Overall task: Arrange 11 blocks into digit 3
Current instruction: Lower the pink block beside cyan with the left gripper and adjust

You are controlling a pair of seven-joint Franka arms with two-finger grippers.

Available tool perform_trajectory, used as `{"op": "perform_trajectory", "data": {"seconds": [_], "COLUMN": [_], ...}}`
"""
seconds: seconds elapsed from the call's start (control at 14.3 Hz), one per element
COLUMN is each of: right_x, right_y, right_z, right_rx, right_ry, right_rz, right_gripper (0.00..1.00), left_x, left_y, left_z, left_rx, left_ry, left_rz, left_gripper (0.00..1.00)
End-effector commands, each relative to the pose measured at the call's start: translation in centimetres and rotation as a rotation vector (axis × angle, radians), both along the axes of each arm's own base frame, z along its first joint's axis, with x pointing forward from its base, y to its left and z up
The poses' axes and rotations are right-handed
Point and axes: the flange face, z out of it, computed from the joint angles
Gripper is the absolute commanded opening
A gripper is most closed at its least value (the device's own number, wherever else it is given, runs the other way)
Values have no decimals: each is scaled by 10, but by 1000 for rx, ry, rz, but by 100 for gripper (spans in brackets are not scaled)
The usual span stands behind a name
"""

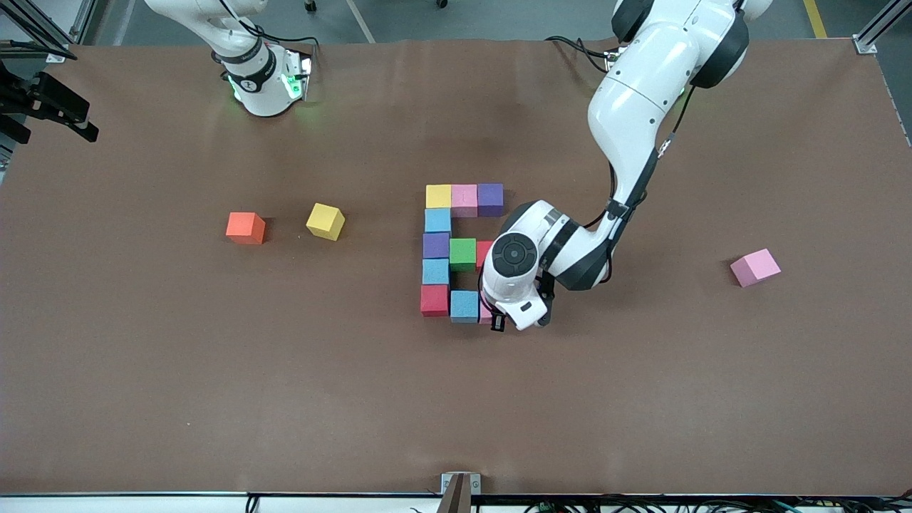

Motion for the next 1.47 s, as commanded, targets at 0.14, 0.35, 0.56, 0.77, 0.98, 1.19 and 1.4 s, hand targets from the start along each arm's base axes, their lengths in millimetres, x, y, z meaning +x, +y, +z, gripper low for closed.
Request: {"op": "perform_trajectory", "data": {"seconds": [0.14, 0.35, 0.56, 0.77, 0.98, 1.19, 1.4], "right_x": [0, -8, -11, -10, -7, -6, -7], "right_y": [4, 7, 9, 7, 8, 6, 6], "right_z": [8, 4, 6, 8, 9, 9, 9], "right_rx": [-14, -10, -7, 44, 27, 2, -16], "right_ry": [20, 81, 85, 69, 49, 42, 49], "right_rz": [7, 8, 12, 12, 31, 96, 96], "right_gripper": [100, 100, 100, 100, 100, 100, 100], "left_x": [0, 2, -2, -3, -3, -2, -3], "left_y": [-6, -9, -14, -15, -15, -16, -17], "left_z": [-8, -5, -9, -8, -8, -8, -8], "left_rx": [0, -6, -3, -4, -4, -8, -9], "left_ry": [13, 4, 8, 6, 6, 2, 1], "left_rz": [13, 32, 24, 23, 24, 23, 23], "left_gripper": [20, 20, 20, 20, 20, 20, 20]}}
